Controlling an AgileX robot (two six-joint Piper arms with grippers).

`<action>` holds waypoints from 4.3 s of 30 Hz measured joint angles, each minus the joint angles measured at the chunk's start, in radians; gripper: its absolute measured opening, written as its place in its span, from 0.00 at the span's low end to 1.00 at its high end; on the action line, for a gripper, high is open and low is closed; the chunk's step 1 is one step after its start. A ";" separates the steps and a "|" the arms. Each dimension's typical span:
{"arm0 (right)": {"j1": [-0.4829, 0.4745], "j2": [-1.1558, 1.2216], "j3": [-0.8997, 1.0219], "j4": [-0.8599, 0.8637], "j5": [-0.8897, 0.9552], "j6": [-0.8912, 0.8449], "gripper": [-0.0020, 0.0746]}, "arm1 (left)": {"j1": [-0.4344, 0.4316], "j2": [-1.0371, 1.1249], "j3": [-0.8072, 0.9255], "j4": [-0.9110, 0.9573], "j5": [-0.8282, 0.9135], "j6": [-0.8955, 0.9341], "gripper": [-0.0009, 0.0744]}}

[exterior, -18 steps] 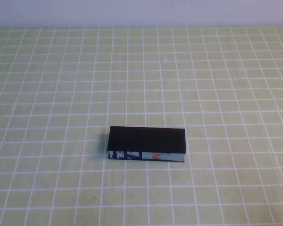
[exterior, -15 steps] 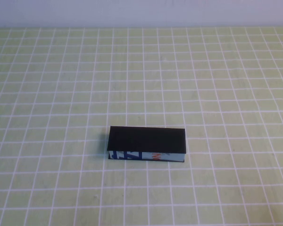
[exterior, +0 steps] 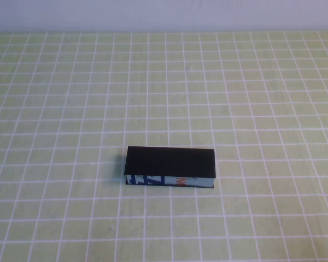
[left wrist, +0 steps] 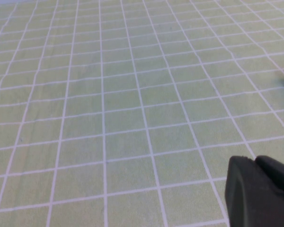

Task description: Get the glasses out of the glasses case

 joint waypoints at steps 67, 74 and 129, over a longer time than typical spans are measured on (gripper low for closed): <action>0.000 0.000 0.000 0.000 0.000 0.000 0.00 | 0.000 0.000 0.000 0.000 0.002 0.000 0.01; 0.000 0.000 0.000 0.000 0.000 0.000 0.00 | 0.000 0.000 0.000 0.000 0.002 0.000 0.01; 0.000 0.271 -0.442 0.599 0.210 -0.215 0.00 | 0.000 0.346 -0.194 -0.416 -0.037 -0.089 0.01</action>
